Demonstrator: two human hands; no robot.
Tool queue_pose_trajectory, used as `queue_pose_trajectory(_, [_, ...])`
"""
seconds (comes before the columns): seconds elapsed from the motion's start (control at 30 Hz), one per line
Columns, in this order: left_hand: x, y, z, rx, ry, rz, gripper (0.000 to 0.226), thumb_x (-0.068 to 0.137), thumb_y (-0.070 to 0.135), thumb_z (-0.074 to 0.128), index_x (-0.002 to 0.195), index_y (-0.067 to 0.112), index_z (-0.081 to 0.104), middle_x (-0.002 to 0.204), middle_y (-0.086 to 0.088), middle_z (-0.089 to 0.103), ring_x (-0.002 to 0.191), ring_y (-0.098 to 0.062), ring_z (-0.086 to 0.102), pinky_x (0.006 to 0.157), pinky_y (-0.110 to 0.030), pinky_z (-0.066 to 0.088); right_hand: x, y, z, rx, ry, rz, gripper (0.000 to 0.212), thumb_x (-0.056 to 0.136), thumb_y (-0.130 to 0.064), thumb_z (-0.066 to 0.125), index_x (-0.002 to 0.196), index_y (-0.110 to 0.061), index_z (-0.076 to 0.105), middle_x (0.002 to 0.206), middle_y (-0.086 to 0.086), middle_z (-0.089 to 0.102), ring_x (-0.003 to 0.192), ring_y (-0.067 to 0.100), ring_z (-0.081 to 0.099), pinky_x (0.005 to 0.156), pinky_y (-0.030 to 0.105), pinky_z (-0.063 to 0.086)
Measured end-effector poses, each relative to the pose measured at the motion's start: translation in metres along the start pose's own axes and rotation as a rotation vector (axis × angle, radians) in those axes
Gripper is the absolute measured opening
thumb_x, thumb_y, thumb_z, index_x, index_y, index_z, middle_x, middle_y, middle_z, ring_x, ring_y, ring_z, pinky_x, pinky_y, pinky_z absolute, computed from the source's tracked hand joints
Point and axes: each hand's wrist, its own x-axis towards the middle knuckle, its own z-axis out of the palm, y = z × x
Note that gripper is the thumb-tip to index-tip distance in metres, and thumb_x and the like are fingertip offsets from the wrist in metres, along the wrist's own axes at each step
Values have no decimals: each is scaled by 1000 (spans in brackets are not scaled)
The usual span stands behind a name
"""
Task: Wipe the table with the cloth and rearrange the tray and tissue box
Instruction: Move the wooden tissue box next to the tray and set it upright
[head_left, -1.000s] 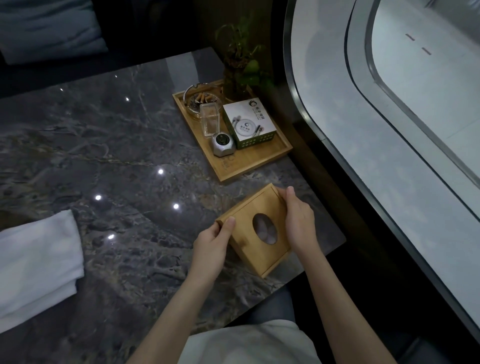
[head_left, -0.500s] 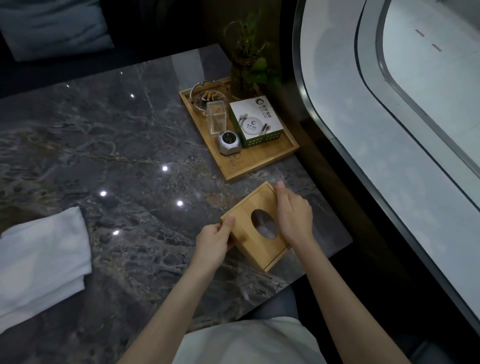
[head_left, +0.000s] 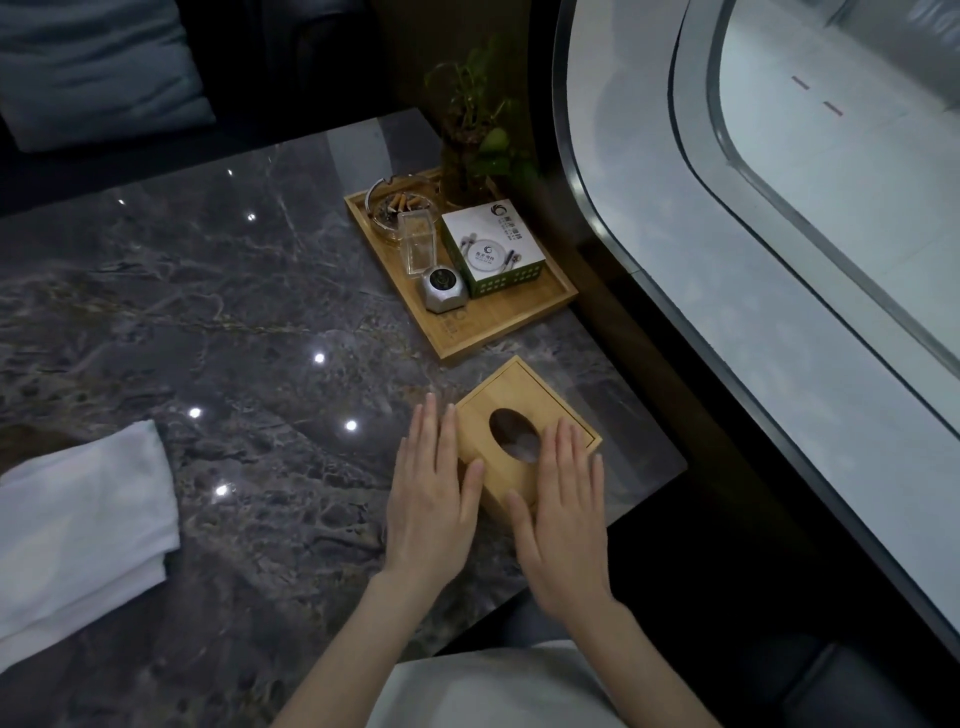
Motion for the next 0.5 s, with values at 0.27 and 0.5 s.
queue_pose_trajectory(0.27, [-10, 0, 22, 36, -27, 24, 65, 90, 53, -2, 143, 16, -8, 154, 0, -12, 139, -1, -23, 115, -34, -4, -15, -5, 14, -39, -5, 59, 64, 97, -48, 14, 146, -9, 3, 154, 9, 8, 143, 9, -14, 116, 33, -2])
queue_pose_trajectory(0.5, [-9, 2, 24, 15, -4, 14, 65, 90, 54, -4, 143, 16, -9, 154, 2, -12, 139, -1, -22, 116, -31, -5, -13, -7, 16, -102, 4, 91, 62, 97, -46, 13, 146, -9, 10, 153, 9, 12, 143, 10, -14, 115, 33, 0])
